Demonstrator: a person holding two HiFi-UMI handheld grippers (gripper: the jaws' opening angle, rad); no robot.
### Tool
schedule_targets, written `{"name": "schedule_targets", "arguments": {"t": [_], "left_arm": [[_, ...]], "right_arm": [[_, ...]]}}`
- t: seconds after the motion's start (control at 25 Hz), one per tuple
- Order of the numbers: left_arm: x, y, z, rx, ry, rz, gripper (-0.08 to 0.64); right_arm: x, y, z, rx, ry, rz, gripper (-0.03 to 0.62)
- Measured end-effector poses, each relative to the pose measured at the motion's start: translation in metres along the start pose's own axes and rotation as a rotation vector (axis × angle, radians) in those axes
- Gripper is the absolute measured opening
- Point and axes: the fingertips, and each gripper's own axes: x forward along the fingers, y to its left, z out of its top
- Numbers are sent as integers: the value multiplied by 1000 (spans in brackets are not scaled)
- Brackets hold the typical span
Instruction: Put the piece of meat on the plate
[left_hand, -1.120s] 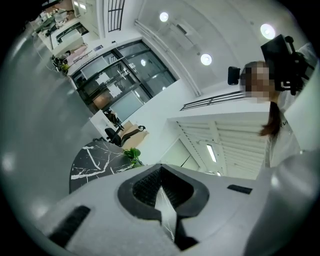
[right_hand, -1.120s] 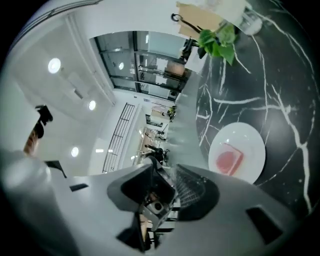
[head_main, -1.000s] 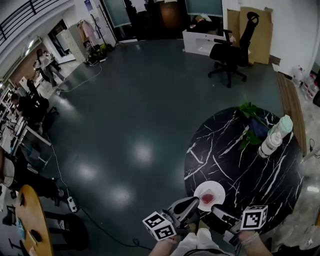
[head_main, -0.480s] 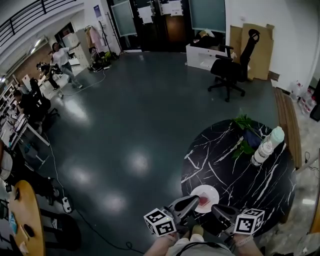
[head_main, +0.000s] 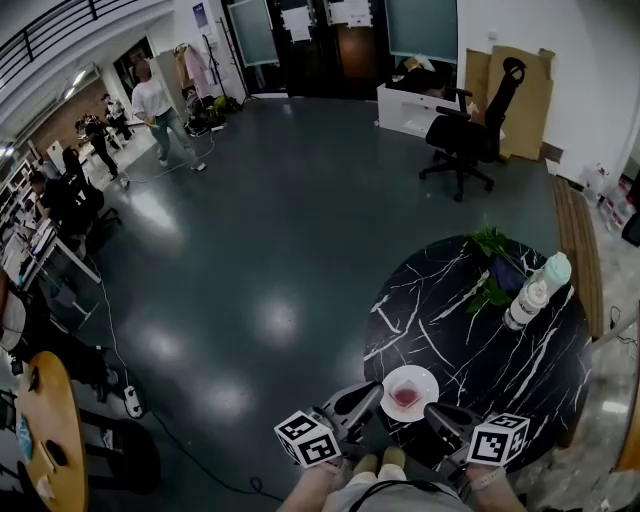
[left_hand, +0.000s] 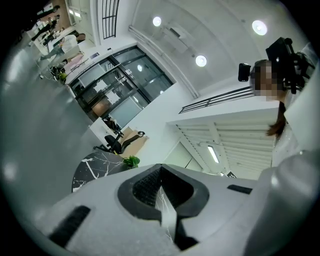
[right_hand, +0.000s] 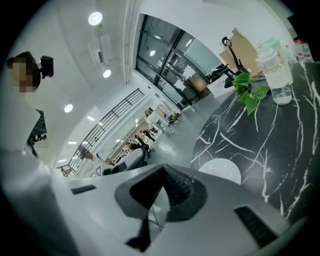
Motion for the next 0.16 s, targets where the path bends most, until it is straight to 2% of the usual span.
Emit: {"name": "schedule_targets", "arguments": {"t": [0.16], "left_arm": [[-6, 6, 6, 10, -13, 18, 8]], "right_arm": [[0, -1, -1, 3, -1, -2, 12]]}}
